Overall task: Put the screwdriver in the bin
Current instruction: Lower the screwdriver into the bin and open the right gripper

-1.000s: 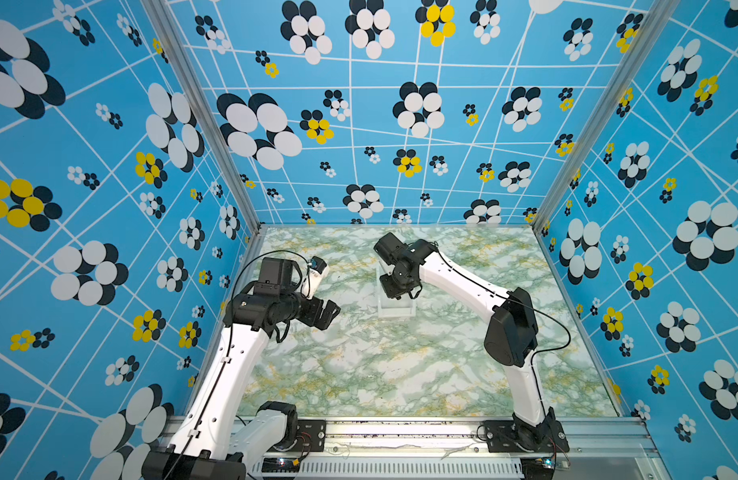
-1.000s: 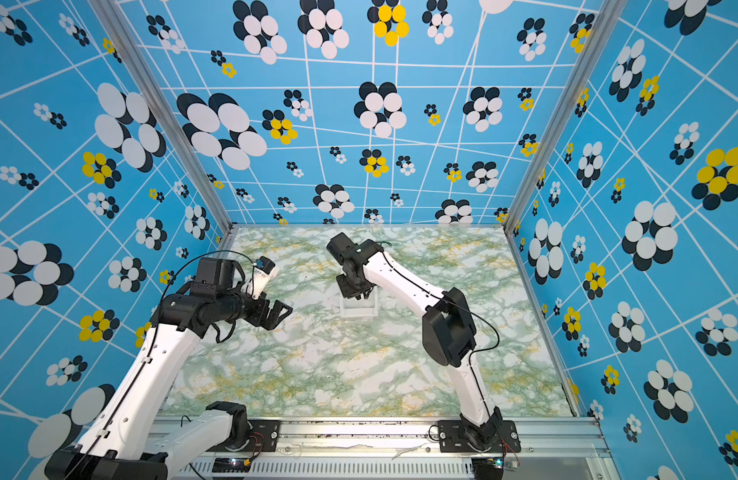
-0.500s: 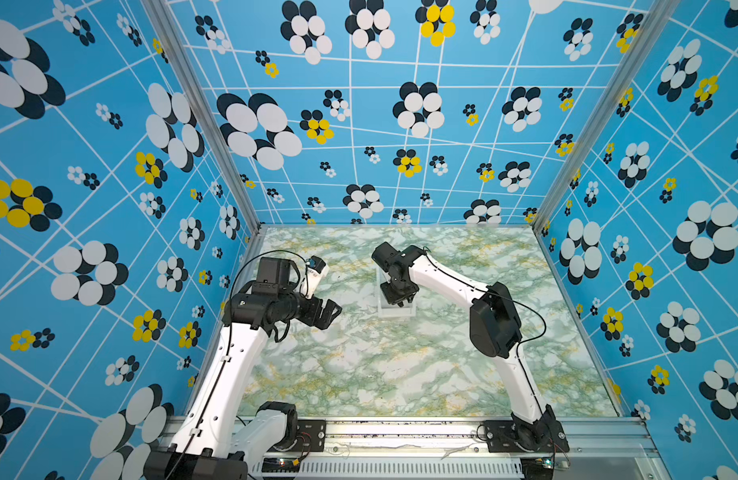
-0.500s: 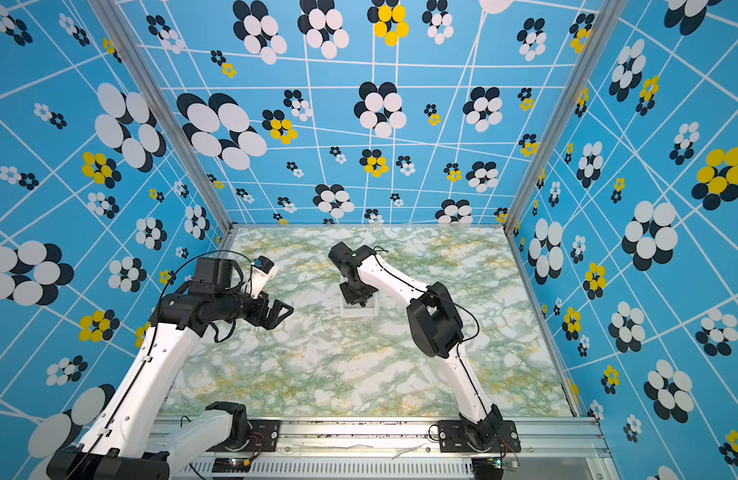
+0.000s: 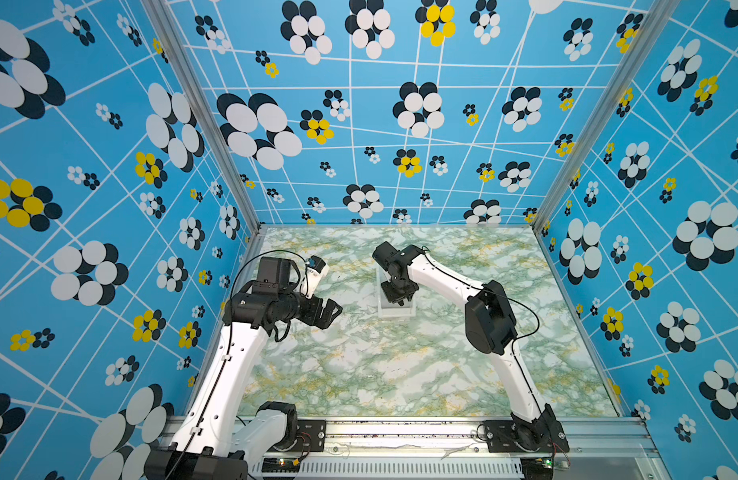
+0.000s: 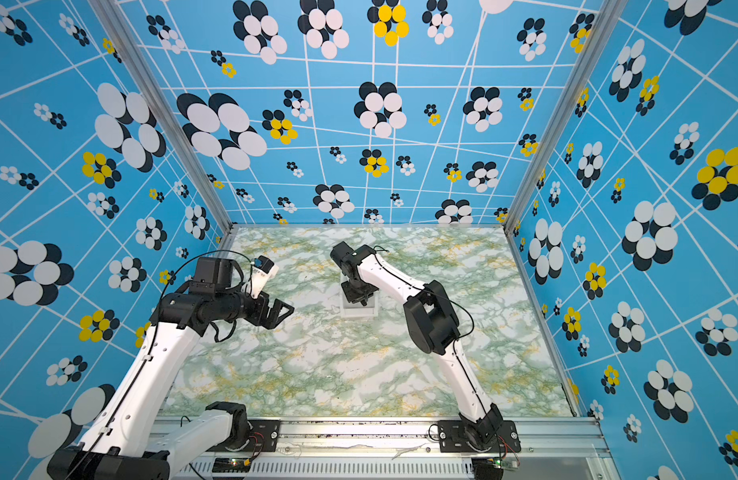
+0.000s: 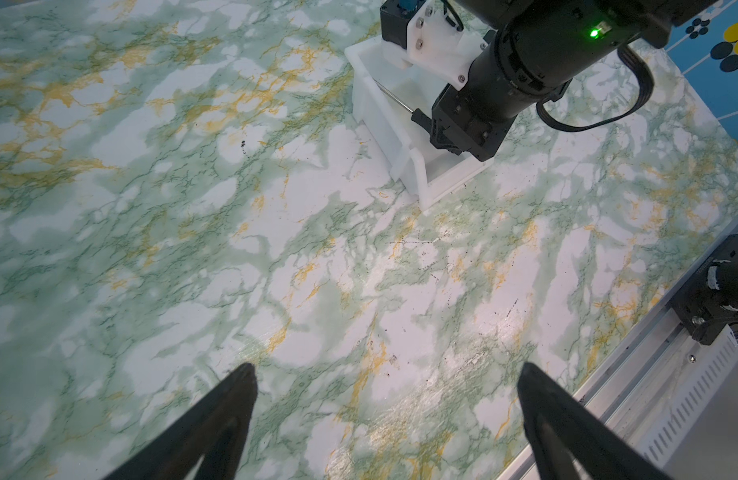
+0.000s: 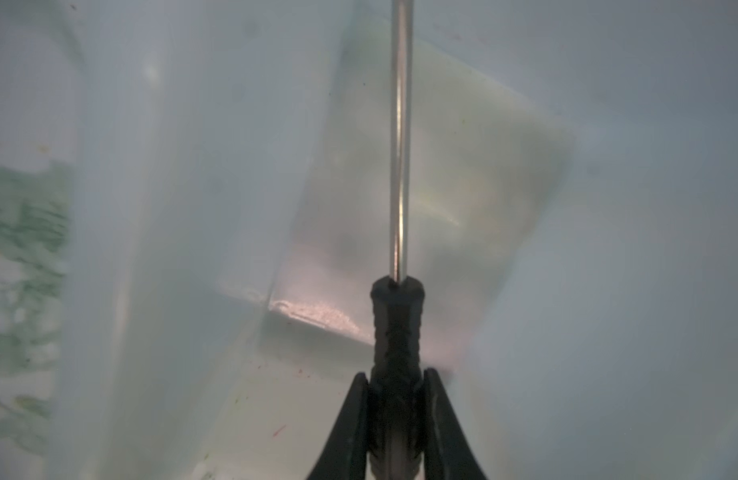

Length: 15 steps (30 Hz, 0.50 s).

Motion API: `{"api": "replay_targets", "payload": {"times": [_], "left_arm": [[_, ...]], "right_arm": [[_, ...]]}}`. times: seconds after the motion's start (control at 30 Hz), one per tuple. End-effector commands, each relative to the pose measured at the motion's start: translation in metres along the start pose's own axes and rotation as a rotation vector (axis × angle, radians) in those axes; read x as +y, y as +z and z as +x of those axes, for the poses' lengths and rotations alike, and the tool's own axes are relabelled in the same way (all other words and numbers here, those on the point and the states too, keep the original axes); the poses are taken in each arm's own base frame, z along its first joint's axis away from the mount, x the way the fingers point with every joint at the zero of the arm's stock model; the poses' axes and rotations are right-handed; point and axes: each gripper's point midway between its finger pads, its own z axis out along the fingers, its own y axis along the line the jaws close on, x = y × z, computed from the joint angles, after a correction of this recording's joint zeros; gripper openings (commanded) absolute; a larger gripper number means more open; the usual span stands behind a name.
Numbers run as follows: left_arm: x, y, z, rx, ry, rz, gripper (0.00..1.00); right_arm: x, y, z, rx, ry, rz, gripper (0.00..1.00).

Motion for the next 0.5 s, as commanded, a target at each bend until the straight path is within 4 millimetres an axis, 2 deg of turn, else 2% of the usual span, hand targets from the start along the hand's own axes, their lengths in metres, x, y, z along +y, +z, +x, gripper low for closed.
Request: {"api": "replay_targets", "payload": {"times": [0.0, 0.23, 0.47], "left_arm": [[-0.002, 0.0, 0.004, -0.003, -0.017, 0.017, 0.99], [-0.002, 0.001, 0.003, -0.004, -0.018, 0.017, 0.99], [-0.001, 0.001, 0.003, -0.006, -0.018, 0.012, 0.99]], "right_arm": [[-0.002, 0.007, 0.0, 0.017, -0.001, 0.009, 0.15], [-0.001, 0.016, 0.001, 0.029, -0.001, 0.008, 0.18], [0.0, 0.019, 0.003, 0.04, 0.002, 0.004, 0.3]]}}
